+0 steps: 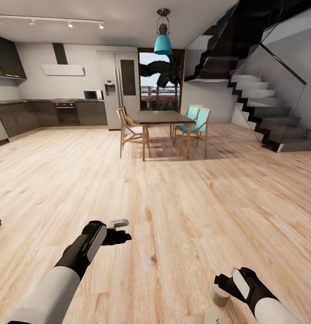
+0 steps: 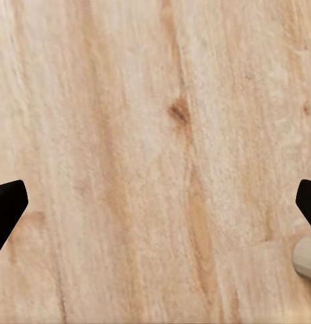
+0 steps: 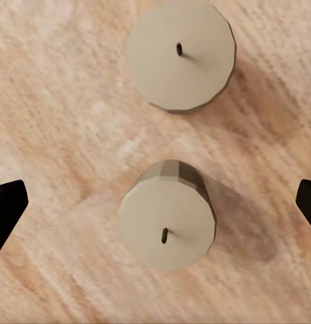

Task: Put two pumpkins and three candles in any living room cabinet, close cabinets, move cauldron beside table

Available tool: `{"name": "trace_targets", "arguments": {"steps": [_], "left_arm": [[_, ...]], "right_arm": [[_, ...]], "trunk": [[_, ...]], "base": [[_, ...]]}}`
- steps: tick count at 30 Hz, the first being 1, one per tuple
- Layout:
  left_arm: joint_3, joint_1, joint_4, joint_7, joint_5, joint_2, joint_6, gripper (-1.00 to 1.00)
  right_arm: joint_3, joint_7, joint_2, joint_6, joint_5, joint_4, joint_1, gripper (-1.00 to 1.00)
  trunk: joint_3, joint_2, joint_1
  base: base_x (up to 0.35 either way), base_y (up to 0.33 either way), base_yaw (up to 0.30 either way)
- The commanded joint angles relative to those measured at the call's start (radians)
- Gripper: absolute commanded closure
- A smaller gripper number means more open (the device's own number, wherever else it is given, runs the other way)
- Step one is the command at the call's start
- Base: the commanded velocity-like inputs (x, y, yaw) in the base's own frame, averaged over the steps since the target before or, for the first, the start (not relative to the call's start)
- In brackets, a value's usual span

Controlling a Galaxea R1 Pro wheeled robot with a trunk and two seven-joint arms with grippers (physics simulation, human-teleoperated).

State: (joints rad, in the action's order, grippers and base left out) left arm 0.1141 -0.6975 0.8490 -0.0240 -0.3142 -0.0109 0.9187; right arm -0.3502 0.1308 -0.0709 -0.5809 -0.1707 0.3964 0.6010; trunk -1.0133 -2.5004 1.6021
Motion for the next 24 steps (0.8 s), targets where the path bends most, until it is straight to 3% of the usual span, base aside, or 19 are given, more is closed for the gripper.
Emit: {"name": "trace_targets", "arguments": {"steps": [1, 24], "left_arm": [[0.0, 0.0, 0.001, -0.002, -0.003, 0.0, 0.004, -1.0], [0.001, 0.0, 0.002, 0.001, -0.003, 0.001, 0.002, -1.0]], "right_arm": [[-0.002, 0.007, 0.0, -0.004, -0.011, 0.001, 0.0, -1.0], [0.001, 0.007, 0.003, 0.0, -0.01, 0.001, 0.0, -1.0]], "trunk": [[-0.005, -0.001, 0.0], [-0.094, -0.006, 0.011]], "base": [[0.0, 0.0, 0.0], [0.0, 0.0, 0.0]]}}
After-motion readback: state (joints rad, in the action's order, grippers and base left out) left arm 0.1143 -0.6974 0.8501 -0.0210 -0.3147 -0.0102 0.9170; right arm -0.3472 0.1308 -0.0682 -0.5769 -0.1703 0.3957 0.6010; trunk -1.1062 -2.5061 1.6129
